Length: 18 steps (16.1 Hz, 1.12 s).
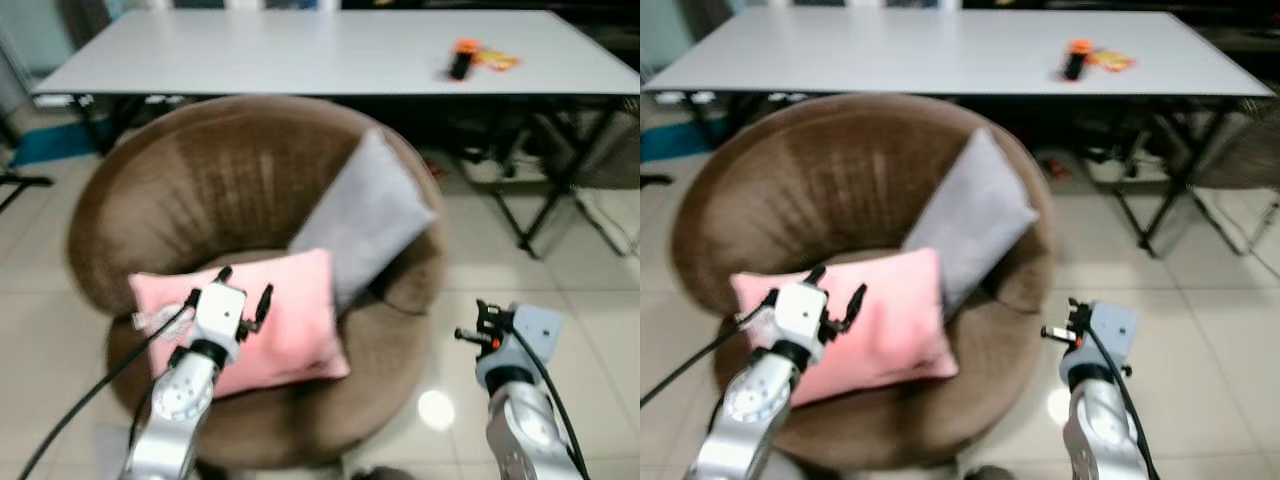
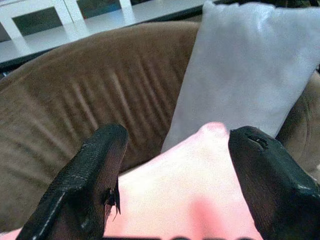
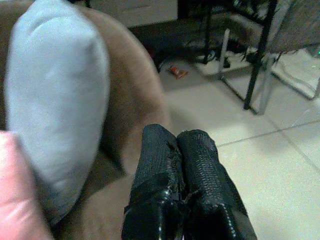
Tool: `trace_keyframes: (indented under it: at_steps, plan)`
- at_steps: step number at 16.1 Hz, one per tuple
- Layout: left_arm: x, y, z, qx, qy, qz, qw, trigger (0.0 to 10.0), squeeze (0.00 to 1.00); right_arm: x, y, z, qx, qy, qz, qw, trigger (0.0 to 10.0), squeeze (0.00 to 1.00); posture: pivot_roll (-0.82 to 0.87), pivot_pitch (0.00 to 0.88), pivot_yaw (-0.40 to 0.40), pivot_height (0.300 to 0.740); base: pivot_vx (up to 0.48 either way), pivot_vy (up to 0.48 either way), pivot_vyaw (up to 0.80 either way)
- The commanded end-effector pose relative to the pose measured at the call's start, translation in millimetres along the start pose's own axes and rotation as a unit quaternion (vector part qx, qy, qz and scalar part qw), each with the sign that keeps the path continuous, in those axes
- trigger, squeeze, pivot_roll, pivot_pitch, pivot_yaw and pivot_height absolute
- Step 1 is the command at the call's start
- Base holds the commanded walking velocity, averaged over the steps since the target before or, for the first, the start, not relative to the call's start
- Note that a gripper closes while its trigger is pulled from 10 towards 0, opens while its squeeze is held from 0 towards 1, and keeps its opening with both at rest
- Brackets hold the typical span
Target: Move the pillow to the sofa from floor
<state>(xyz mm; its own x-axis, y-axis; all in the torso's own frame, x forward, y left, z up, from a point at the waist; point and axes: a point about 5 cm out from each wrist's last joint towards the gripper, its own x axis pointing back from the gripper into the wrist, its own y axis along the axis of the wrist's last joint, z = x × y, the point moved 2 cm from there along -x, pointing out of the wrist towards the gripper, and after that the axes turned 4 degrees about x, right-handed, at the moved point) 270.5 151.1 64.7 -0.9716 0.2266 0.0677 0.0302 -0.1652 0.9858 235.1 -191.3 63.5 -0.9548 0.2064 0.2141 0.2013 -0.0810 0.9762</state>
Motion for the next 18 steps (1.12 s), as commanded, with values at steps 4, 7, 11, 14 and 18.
trace_keyframes:
  at_steps: [4, 7, 11, 14, 18]
  plan:
    - [-2.7, -1.1, -5.7, 0.001, -0.006, 0.002, 1.0, 10.0, 0.0, -13.0, 8.3, -7.4, 0.051, -0.023, -0.009, 0.998, 10.0, 0.0, -0.08, 0.0, 0.025, 0.74, 0.0, -0.48, -0.8]
    - [-3.0, -1.4, -4.4, -0.001, -0.007, 0.002, 1.0, 10.0, 0.0, -15.9, 3.8, -15.7, 0.059, -0.044, 0.013, 0.997, 10.0, 0.0, -0.09, 0.0, 0.018, 0.74, 0.0, -0.48, -0.8]
    - [-2.6, -3.1, -5.3, -0.002, -0.013, 0.006, 1.0, 10.0, 0.0, -7.2, -5.1, -13.1, 0.035, -0.03, 0.036, 0.998, 10.0, 0.0, -0.1, 0.0, 0.024, 0.74, 0.0, -0.48, -0.8]
    - [-3.0, -5.0, -5.2, 0.0, -0.014, 0.015, 1.0, 10.0, 0.0, -5.3, -8.2, -5.3, 0.03, -0.026, 0.046, 0.998, 10.0, 0.0, -0.09, 0.0, 0.027, 0.74, 0.0, -0.16, -0.8]
    - [-3.1, -5.3, -4.3, 0.003, -0.015, 0.016, 1.0, 10.0, 0.0, -5.4, -8.7, -1.7, 0.031, -0.017, 0.054, 0.998, 10.0, 0.0, -0.09, 0.0, 0.021, 0.74, 0.0, 0.24, -0.8]
